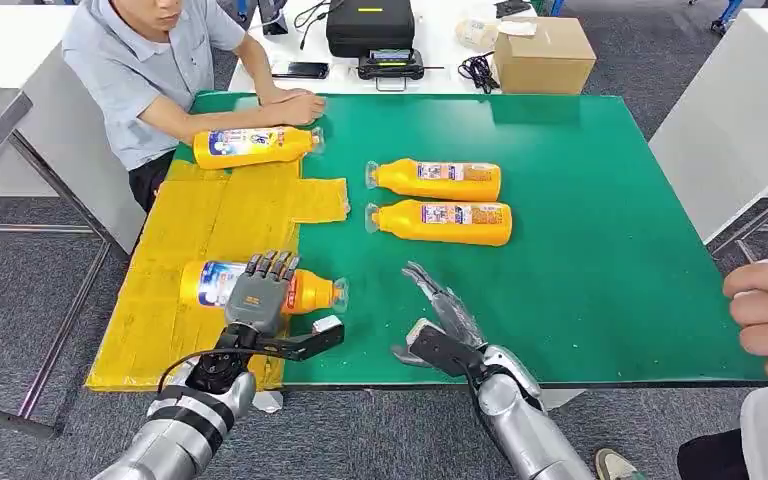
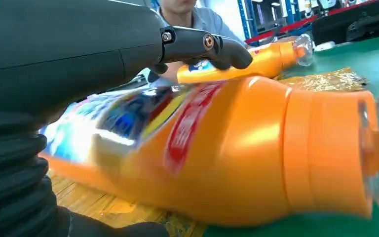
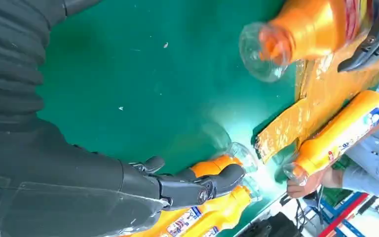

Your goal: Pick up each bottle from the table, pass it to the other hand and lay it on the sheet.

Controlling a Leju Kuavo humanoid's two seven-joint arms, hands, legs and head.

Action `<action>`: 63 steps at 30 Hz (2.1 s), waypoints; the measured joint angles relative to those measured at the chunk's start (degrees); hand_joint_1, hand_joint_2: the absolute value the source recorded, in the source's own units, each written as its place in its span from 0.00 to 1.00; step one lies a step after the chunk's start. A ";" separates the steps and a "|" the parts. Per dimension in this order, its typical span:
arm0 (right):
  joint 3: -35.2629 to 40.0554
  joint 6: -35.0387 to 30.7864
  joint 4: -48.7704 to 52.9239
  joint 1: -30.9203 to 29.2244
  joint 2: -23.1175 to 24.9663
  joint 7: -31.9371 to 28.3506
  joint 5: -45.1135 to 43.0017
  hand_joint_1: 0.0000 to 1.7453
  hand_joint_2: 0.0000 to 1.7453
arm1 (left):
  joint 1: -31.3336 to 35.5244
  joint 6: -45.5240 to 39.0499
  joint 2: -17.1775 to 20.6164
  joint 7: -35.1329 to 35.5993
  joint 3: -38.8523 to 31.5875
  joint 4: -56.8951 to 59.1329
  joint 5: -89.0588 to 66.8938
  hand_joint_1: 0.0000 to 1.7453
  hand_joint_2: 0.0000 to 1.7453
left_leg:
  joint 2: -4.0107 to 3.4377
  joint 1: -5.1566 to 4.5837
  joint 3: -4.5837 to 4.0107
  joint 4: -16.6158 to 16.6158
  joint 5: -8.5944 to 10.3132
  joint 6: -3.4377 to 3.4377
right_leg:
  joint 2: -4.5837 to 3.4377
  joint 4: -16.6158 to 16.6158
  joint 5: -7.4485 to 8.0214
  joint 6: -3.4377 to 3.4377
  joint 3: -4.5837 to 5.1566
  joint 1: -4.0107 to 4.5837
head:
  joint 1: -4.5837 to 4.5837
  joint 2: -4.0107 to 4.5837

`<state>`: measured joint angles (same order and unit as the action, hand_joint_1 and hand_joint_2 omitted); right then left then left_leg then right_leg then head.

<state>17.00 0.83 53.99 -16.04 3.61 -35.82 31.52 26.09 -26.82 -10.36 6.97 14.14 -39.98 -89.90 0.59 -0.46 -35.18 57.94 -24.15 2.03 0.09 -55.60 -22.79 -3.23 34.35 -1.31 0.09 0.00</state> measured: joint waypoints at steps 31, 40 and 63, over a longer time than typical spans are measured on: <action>-9.03 6.70 5.51 4.54 3.74 9.82 -14.27 0.00 1.00 | -10.74 -6.82 -2.75 -7.91 0.70 -16.10 4.98 0.00 1.00 | -0.01 0.00 0.00 0.00 -0.03 0.01 | -0.01 0.01 -0.01 0.00 0.01 0.00 | -0.02 0.00; -7.74 -11.74 18.28 9.10 3.93 17.27 16.99 0.00 1.00 | -20.96 -9.49 -4.66 -17.66 4.85 -34.96 17.73 0.00 1.00 | -0.02 -0.01 -0.08 0.00 -0.06 0.01 | -0.01 0.02 -0.03 0.01 0.10 -0.01 | 0.00 0.00; -6.51 -13.16 21.90 9.79 -0.11 30.05 39.78 0.00 1.00 | -26.15 -8.59 -4.87 -25.42 10.14 -47.71 33.71 0.00 1.00 | -0.01 -0.01 -0.09 0.00 -0.05 0.01 | 0.00 0.02 -0.03 0.00 0.10 0.00 | 0.00 0.00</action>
<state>10.49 -12.33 75.89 -6.25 3.50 -5.77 71.29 -0.06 -35.41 -15.23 -18.45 24.28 -87.69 -56.19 0.58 -0.47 -35.27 57.93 -24.20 2.04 0.09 -55.58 -22.82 -3.22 34.45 -1.31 0.09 0.00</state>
